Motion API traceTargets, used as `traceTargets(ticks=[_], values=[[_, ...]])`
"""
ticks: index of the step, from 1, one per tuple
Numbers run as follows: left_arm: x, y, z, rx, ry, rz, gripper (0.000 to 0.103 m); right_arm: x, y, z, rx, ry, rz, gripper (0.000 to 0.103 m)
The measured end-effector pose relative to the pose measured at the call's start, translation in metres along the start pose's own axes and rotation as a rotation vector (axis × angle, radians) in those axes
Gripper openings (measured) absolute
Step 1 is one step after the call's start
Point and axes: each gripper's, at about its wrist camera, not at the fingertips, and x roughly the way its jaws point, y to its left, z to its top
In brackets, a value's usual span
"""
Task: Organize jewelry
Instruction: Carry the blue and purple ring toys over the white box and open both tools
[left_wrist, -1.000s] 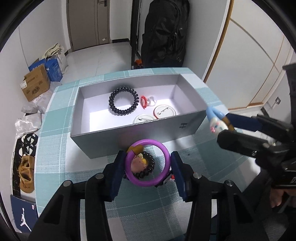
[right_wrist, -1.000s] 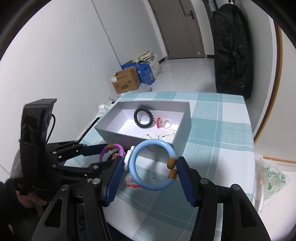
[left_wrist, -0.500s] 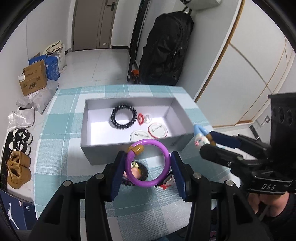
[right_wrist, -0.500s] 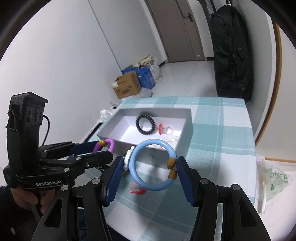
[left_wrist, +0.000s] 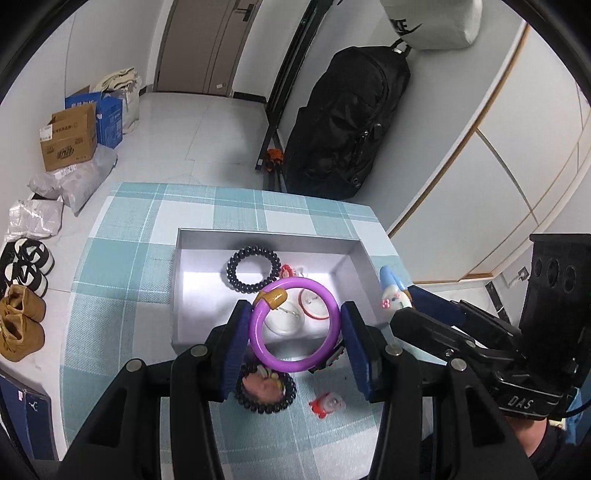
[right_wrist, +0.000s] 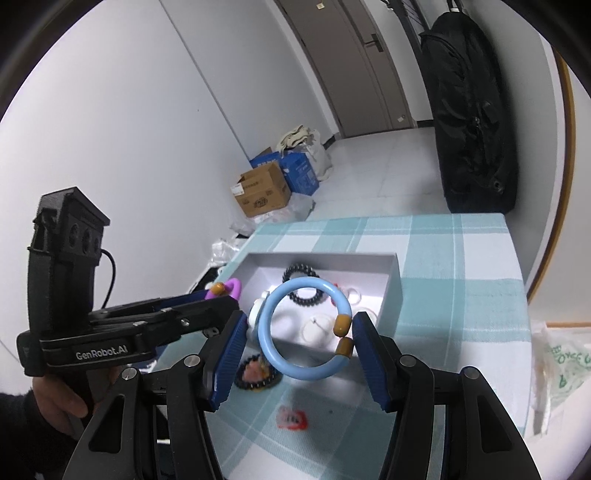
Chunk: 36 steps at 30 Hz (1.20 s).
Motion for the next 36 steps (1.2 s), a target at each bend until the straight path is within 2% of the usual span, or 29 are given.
traceTargets(ticks=[14,24,36], values=[[0.021,0.019,0.022,-0.077,0.038,-0.022,0.044,0.023,-0.018,0.026,0.039,-0.003,0.031,0.058],[0.039,0.023,0.029,-0.093,0.080,-0.019,0.044,0.041,-0.031,0.032,0.087,0.031,0.061,0.058],[0.051,0.028,0.031,-0.106,0.107,-0.012,0.044,0.050,-0.034,0.034,0.090,0.067,0.048,0.058]])
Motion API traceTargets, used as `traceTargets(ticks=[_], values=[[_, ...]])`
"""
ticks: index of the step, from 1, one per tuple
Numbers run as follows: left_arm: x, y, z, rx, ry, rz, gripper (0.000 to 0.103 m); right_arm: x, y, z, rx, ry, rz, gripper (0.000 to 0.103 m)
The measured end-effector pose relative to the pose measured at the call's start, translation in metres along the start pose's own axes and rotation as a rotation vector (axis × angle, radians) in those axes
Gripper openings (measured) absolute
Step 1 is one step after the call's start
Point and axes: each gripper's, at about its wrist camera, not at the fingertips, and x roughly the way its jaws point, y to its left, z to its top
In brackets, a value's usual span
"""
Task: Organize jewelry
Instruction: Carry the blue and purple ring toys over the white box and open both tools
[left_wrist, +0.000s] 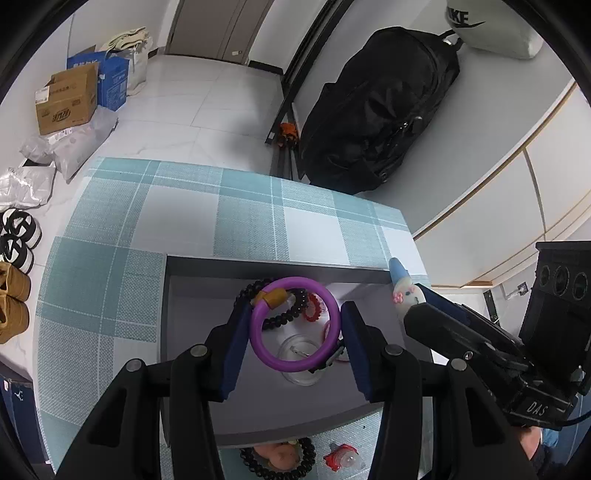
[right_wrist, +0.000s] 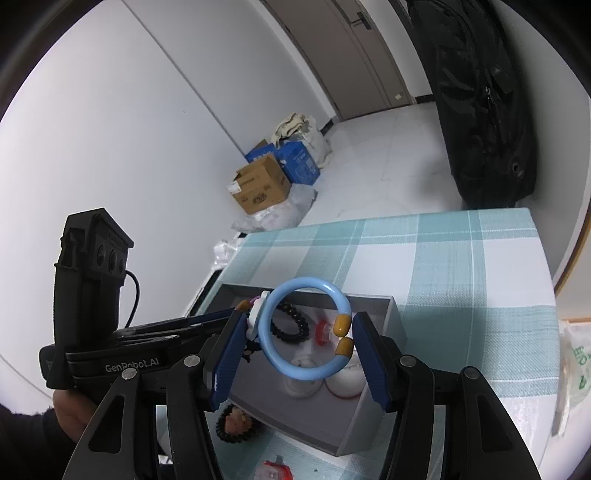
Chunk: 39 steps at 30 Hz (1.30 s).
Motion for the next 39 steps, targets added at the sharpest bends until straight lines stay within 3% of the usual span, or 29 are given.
traceTargets(ticks=[9,11,14,31,39], values=[[-0.002,-0.002,0.002,-0.004,-0.001,-0.021,0.046,0.000,0.002,-0.002,-0.004,0.002,-0.020,0.059],[-0.001,-0.004,0.001,0.005,0.007,-0.030,0.063,-0.003,0.002,-0.002,-0.002,-0.006,-0.023,0.060],[-0.005,-0.006,-0.001,0.007,-0.012,-0.045,0.067,-0.010,0.002,-0.001,-0.002,-0.032,-0.028,0.065],[-0.025,-0.009,-0.013,0.052,-0.064,0.000,0.067,-0.030,0.007,-0.006,-0.013,-0.092,-0.075,0.083],[-0.041,-0.012,-0.024,0.106,-0.145,0.102,0.067,-0.037,0.013,-0.016,-0.037,-0.103,-0.116,0.096]])
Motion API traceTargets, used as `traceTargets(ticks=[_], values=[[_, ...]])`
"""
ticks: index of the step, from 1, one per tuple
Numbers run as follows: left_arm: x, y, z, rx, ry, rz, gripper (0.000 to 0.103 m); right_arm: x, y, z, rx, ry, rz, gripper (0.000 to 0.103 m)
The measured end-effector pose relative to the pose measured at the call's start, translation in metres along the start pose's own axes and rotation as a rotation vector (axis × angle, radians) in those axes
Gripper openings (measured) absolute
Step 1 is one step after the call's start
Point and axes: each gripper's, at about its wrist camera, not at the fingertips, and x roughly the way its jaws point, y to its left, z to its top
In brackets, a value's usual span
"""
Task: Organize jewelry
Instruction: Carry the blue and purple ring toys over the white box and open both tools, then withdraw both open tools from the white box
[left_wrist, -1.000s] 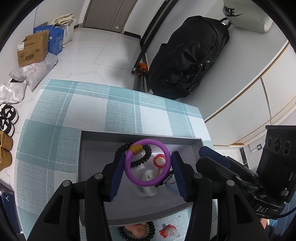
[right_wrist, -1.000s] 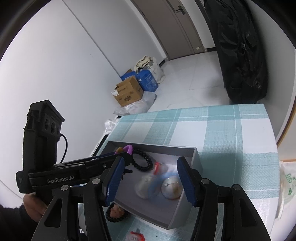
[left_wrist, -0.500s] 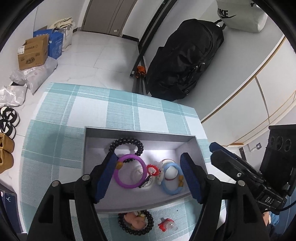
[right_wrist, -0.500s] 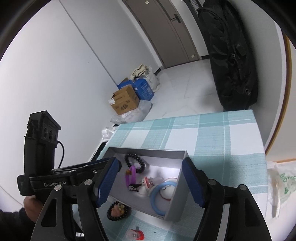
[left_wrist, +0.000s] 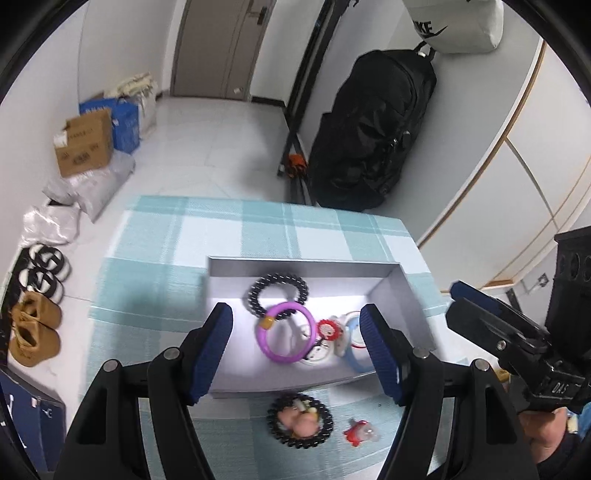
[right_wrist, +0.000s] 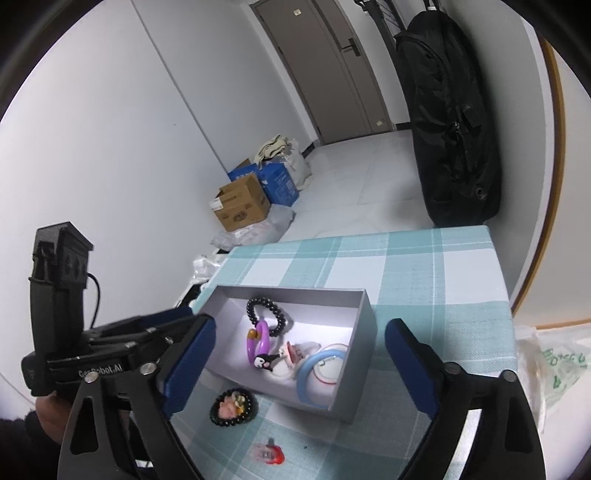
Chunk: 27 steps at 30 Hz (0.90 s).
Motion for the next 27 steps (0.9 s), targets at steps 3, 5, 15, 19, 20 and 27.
traceTargets(ticks=[3,5,15,19,20,27], values=[[-0.007,0.003,-0.004,0.000,-0.015,0.018,0.067,-0.004,0.002,-0.004,-0.008,-0.003,-0.015,0.099],[-0.008,0.003,-0.007,-0.001,-0.014,0.020,0.067,-0.007,0.004,-0.007,-0.016,-0.007,-0.029,0.100],[-0.014,0.002,-0.025,0.039,-0.020,0.087,0.067,-0.020,0.012,-0.021,-0.037,-0.012,-0.068,0.103],[-0.019,-0.003,-0.034,0.055,-0.015,0.092,0.068,-0.021,0.019,-0.028,-0.064,0.005,-0.078,0.103],[-0.020,-0.004,-0.035,0.062,-0.014,0.095,0.068,-0.022,0.020,-0.029,-0.072,0.009,-0.079,0.103],[-0.025,-0.007,-0.048,0.076,0.008,0.095,0.076,-0.023,0.028,-0.042,-0.113,0.047,-0.099,0.103]])
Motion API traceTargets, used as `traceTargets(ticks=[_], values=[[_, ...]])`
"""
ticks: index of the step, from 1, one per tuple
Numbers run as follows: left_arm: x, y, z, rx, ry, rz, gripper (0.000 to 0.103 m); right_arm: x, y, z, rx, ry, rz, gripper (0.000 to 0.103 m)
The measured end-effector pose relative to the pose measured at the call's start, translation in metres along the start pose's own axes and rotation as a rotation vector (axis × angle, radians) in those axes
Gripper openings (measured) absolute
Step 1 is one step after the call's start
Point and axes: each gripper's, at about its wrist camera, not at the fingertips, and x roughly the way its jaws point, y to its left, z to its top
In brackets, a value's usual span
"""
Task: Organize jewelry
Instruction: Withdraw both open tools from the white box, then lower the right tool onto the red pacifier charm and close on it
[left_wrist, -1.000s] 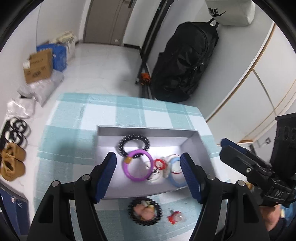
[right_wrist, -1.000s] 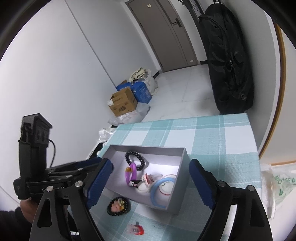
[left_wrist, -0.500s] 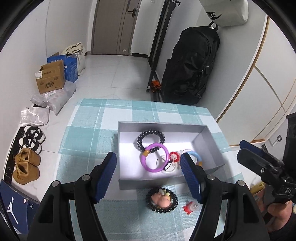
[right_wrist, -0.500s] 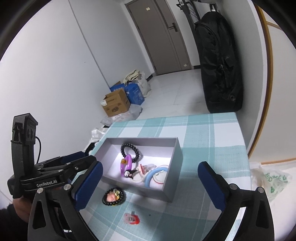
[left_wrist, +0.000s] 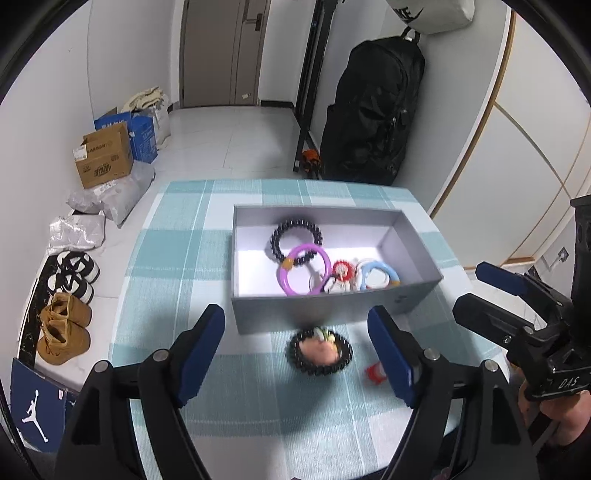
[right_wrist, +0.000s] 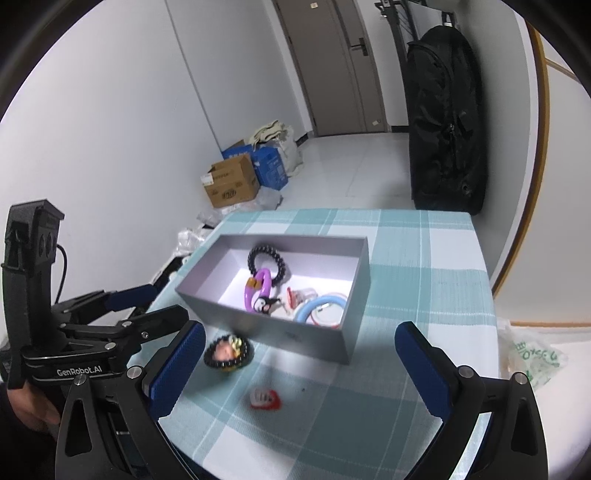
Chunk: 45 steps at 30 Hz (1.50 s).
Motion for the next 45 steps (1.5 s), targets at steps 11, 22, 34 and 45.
traceTargets(ticks=[11,22,34,45], values=[[0.008,0.006,-0.016,-0.033,0.079,-0.014,0.077,0.007,0.006,-0.030,-0.031,0.093,-0.010,0.103],[0.017,0.018,-0.020,-0.059,0.121,-0.023,0.077,0.026,0.023,-0.048,-0.091,0.181,-0.013,0.102],[0.030,0.037,-0.018,-0.136,0.165,-0.077,0.077,0.046,0.035,-0.055,-0.149,0.233,-0.014,0.065],[0.034,0.033,-0.016,-0.125,0.190,-0.130,0.077,0.053,0.044,-0.053,-0.183,0.239,0.017,0.021]])
